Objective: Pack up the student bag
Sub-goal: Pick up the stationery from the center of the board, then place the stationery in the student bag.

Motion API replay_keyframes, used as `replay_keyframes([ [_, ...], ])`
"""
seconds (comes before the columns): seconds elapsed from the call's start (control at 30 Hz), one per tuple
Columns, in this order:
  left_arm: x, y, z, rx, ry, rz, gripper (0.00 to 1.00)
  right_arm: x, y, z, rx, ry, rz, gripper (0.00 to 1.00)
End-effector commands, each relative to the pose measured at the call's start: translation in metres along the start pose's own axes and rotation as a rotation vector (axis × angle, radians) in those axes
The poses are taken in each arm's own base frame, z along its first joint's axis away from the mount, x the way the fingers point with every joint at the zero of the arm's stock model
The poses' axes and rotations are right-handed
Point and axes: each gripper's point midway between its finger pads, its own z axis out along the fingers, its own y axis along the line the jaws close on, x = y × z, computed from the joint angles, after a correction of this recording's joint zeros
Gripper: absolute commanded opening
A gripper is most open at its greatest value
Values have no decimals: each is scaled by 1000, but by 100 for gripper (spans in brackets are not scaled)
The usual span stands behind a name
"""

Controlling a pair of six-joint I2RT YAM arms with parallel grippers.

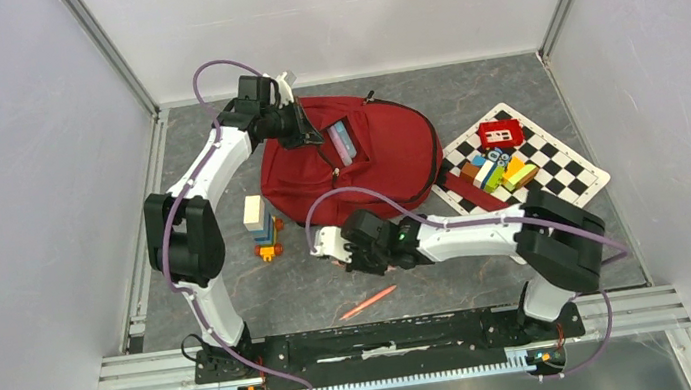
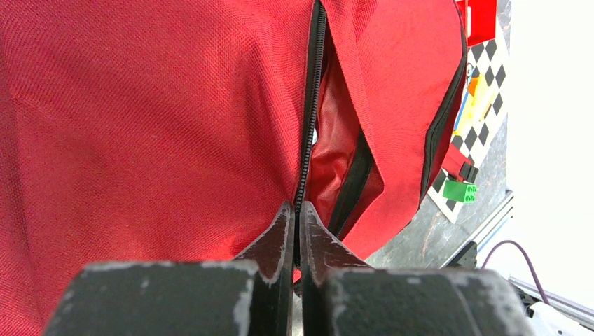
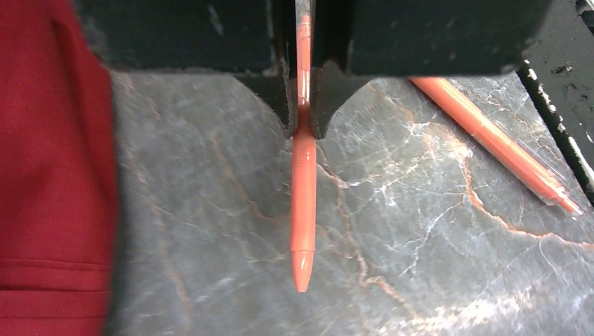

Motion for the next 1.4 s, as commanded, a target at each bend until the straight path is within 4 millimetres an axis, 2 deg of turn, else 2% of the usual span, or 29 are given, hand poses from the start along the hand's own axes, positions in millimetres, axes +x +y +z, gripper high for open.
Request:
replay_keyframes([
  [0.0, -22, -21, -21, 39, -65, 43, 6, -54, -43, -48, 196, -162, 93, 0],
  [0.07, -22, -21, -21, 44, -62, 58, 6, -68, -59, -70, 243, -217, 159, 0],
  [0.23, -13, -20, -21, 65, -46, 91, 6, -67, -121, -117, 413, -232, 413, 0],
  [0.33, -12, -21, -23, 67, -49, 115, 6, -63, -152, -126, 429, -201, 542, 0],
  [0.4, -12, -23, -23, 77, -46, 120, 6, -67, -169, -128, 436, -186, 593, 0],
  [0.57, -12, -24, -20, 98, -28, 132, 6, -80, -200, -113, 380, -118, 715, 0],
  [0.73, -17, -26, -21, 101, -32, 162, 6, -97, -220, -90, 318, -94, 767, 0],
  [0.83, -17, -25, -21, 106, -29, 162, 6, -94, -232, -80, 307, -85, 826, 0],
  [0.97, -15, -26, -20, 114, -23, 148, 6, -84, -234, -69, 247, -76, 901, 0],
  [1.07, -12, -26, -21, 120, -29, 146, 6, -87, -241, -61, 223, -109, 937, 0],
  [1.37, -5, -25, -22, 123, -22, 138, 6, -123, -274, -38, 181, -289, 1054, 0],
])
